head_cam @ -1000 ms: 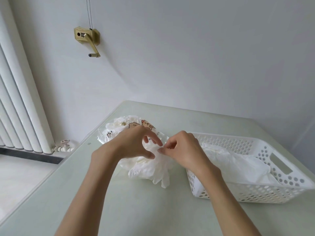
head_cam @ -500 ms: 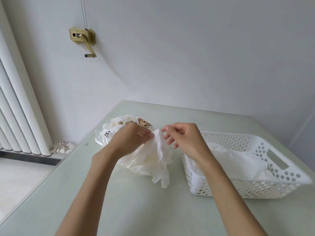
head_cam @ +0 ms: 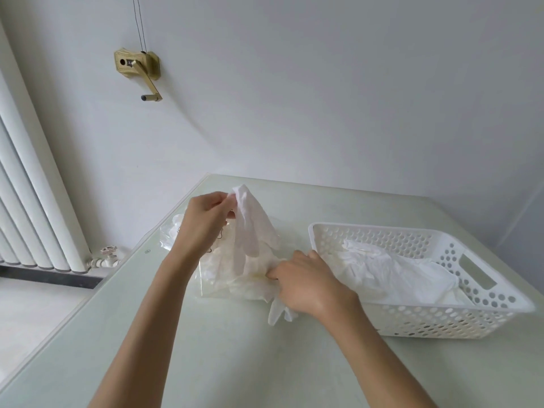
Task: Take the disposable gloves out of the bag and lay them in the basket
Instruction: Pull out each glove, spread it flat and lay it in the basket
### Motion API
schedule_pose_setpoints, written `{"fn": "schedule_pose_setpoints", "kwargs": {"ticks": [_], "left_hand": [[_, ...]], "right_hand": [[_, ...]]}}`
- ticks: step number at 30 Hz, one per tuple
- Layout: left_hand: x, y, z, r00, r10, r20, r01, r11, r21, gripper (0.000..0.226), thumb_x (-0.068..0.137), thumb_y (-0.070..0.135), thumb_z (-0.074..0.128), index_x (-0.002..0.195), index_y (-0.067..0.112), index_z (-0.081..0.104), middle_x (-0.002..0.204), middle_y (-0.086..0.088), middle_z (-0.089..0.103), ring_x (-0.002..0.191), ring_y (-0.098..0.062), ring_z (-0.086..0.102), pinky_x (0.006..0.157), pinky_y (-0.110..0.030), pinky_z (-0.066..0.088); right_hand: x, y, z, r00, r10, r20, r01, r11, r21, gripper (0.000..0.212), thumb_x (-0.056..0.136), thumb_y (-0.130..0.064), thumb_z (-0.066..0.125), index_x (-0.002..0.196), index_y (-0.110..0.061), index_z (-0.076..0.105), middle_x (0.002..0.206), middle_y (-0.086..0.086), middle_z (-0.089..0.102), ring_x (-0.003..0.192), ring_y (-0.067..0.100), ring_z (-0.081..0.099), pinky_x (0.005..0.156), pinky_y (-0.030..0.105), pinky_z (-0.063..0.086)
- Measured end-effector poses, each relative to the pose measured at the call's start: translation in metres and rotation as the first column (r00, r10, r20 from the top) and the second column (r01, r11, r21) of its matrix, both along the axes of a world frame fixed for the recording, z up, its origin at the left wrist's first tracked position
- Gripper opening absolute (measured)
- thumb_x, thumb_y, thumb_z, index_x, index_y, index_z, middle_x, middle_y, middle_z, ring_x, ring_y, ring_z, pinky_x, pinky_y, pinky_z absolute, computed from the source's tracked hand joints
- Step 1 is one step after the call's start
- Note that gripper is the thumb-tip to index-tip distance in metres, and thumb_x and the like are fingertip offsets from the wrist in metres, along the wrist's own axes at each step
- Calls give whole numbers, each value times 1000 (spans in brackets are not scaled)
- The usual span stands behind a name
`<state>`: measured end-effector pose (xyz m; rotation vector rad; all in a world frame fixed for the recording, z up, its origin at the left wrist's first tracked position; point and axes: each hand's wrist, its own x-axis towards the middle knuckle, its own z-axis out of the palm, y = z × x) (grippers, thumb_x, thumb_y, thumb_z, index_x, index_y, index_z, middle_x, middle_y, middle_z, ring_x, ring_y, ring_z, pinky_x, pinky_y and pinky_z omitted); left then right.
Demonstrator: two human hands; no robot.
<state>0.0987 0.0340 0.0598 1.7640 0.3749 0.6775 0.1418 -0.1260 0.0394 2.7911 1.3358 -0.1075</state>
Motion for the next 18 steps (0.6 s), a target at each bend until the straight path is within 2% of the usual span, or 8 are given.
{"fn": "schedule_pose_setpoints", "kwargs": {"ticks": [3,7,8,10,12,14,16,18], "left_hand": [[-1,-1,4,997,57,57,-54,997,-51,29,96,22,50,75,13,69,63,13,69,66,1,63,70,-24,42],[-4,-6,8,997,38,73,-36,999,-19,28,97,24,49,78,16,68,65,13,68,67,2,63,63,-24,40],[-5,-5,9,999,21,44,-22,999,23,28,96,26,51,78,17,69,70,10,69,71,-2,64,64,-26,40],[-6,-2,6,998,-40,-45,45,993,105,27,95,29,52,80,17,71,81,2,72,78,-14,63,68,-30,39],[-7,-1,4,987,-121,-106,135,980,144,26,96,28,52,84,16,71,83,1,72,80,-11,63,72,-29,40],[-6,-2,3,972,-204,-116,220,963,158,26,97,25,50,87,11,70,79,7,69,74,0,60,71,-21,40],[-6,-3,1,944,-286,-162,315,927,201,23,98,20,50,92,8,69,77,11,65,65,9,56,63,-9,39],[-6,-1,-3,888,-371,-273,440,859,261,12,95,17,57,101,13,67,89,10,66,71,8,58,61,-4,40]], "right_hand": [[4,-4,4,999,-32,-30,34,997,69,40,88,-3,43,119,-20,59,91,4,56,109,24,42,76,28,24],[7,-10,8,995,-4,-102,14,995,98,35,88,-5,42,111,-20,65,96,3,63,93,25,49,76,32,37],[8,-11,13,989,-33,-143,64,975,215,28,90,-11,46,107,-19,67,98,1,68,91,25,57,78,33,45],[12,-13,23,976,-114,-184,198,816,544,15,89,-29,59,101,-22,66,94,-7,70,85,17,64,78,31,51],[14,-12,28,973,-164,-163,231,685,690,25,82,-41,70,100,-28,59,88,-12,64,79,11,60,69,28,45],[14,-8,27,981,-152,-123,195,715,671,26,81,-44,70,102,-32,62,89,-11,61,76,11,57,62,25,40],[18,-3,21,984,-150,-97,176,731,659,17,85,-44,66,89,-28,69,83,-11,60,73,11,55,58,24,38],[27,-5,16,979,-115,-170,202,685,700,20,87,-38,65,81,-21,72,80,-11,63,74,11,58,64,29,45]]}}
